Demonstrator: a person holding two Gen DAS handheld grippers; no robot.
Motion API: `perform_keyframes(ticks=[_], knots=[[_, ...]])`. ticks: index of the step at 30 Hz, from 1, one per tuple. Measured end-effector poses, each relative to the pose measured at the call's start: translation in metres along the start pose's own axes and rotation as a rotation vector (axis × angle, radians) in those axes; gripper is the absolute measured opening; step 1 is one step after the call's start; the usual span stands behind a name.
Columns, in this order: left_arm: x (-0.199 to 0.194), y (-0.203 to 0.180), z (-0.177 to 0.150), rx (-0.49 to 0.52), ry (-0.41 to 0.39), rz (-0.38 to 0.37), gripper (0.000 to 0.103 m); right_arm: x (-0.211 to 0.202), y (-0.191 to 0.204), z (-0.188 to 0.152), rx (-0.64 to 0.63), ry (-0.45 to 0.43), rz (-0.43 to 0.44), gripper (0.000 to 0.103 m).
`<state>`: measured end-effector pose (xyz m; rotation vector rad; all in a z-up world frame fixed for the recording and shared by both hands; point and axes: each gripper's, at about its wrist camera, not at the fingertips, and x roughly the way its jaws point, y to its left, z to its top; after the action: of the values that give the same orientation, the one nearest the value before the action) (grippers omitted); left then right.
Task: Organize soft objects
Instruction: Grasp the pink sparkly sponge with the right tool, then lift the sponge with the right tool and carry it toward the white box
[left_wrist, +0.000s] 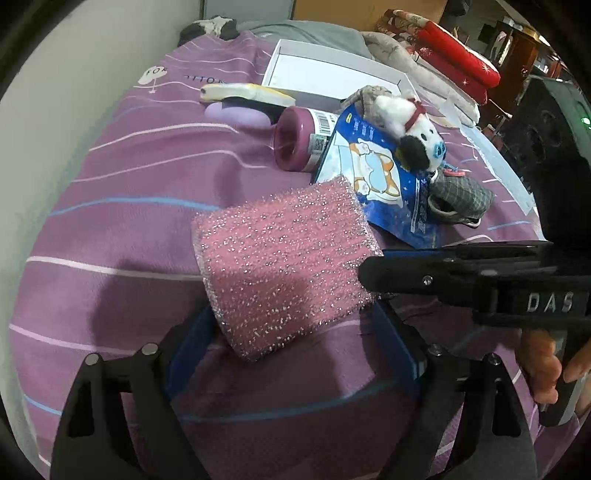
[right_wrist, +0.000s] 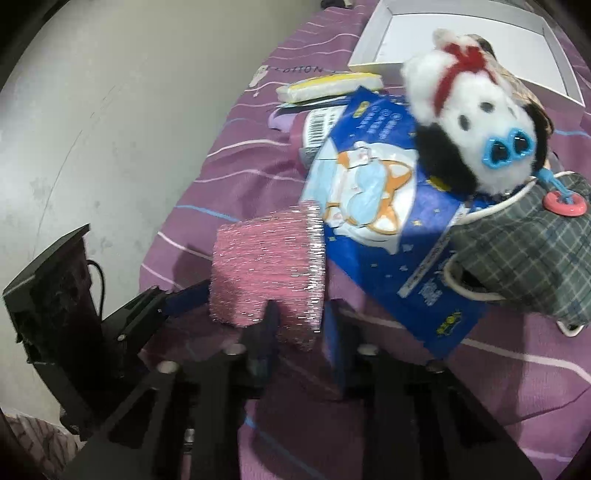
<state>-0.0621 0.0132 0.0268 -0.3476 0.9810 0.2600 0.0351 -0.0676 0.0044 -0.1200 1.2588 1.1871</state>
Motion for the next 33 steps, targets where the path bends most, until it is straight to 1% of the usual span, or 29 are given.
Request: perform_keyframes(ticks=[2,7,11,16,20,26,29,33], knots=[[-0.002,-0.001,0.001,0.003,-0.006,0.003,0.085,-0.003,0.005,0.001,-0.03,-0.011,-0.019,0.013],[-0.006,-0.006,0.001,0.021,-0.016,0.007,0.085,-0.008,0.009,0.001,-0.04,-0.041,-0.037,0.009],[-0.012,-0.013,0.002,0.039,-0.026,-0.019,0.085,-0.027,0.008,-0.001,-0.05,-0.079,-0.039,0.006],[-0.019,-0.024,0.004,0.066,-0.039,-0.011,0.085,-0.056,0.007,-0.004,-0.079,-0.154,-0.08,0.005],[-0.022,-0.031,0.007,0.071,-0.044,-0.025,0.085,-0.076,-0.003,-0.007,-0.046,-0.199,-0.048,0.005],[-0.029,-0.05,0.017,0.092,-0.059,-0.047,0.085,-0.103,-0.016,-0.02,-0.03,-0.255,-0.036,0.005],[-0.033,-0.059,0.021,0.113,-0.067,-0.046,0.085,-0.113,-0.024,-0.023,-0.015,-0.282,-0.043,0.004],[-0.038,-0.073,0.03,0.139,-0.079,-0.058,0.085,-0.138,-0.045,-0.032,0.048,-0.333,-0.017,0.003]])
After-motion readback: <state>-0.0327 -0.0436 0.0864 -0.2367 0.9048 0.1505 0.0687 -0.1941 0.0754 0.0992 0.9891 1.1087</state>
